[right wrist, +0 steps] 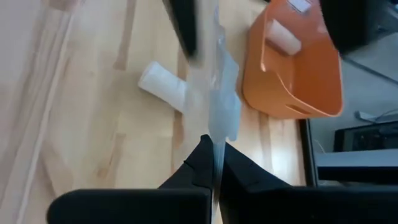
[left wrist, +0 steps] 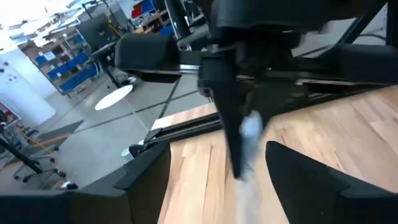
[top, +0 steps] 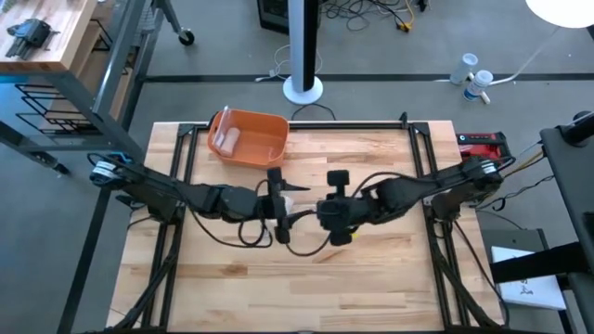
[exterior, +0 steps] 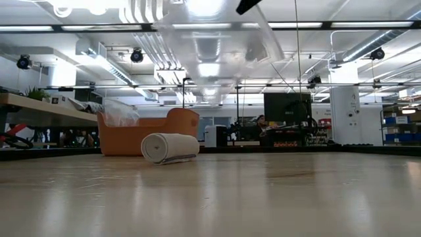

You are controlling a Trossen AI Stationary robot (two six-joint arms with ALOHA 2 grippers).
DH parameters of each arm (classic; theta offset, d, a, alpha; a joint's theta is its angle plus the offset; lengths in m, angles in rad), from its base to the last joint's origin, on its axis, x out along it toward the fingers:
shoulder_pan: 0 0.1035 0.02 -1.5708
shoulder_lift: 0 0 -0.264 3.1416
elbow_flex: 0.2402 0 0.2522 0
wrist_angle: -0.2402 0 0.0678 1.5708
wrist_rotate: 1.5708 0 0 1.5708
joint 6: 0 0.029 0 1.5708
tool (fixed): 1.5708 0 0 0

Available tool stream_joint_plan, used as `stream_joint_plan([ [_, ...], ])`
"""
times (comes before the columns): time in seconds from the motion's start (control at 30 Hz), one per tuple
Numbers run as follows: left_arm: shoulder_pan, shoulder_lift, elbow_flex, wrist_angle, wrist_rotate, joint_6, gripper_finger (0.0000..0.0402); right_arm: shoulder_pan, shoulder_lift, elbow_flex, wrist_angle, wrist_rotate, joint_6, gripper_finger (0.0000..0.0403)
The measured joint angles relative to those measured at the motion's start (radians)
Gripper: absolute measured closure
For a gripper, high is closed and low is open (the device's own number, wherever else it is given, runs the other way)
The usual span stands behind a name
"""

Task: Roll bandage
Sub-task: Open the transparent zip bag

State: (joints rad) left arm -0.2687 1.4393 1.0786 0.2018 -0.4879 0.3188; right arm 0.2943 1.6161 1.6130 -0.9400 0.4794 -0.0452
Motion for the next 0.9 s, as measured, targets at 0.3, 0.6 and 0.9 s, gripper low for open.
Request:
stream_joint_plan([
  [0.3,0.007,0.043,0.0,-0.052,0.008,0.065,0.0226,0.001,0.075,0.098,-0.023,-0.018,-0.017,0.0403],
  [0.6,0.006,0.043,0.0,-0.039,0.063,0.053,0.039,0.014,0.059,0.114,-0.051,-0.068,0.008,0.0403],
  [0.9,-0.009,-0.018,0.0,-0.019,0.061,0.01,0.0401,0.082,-0.009,0.1,-0.026,-0.026,0.05,0.034],
])
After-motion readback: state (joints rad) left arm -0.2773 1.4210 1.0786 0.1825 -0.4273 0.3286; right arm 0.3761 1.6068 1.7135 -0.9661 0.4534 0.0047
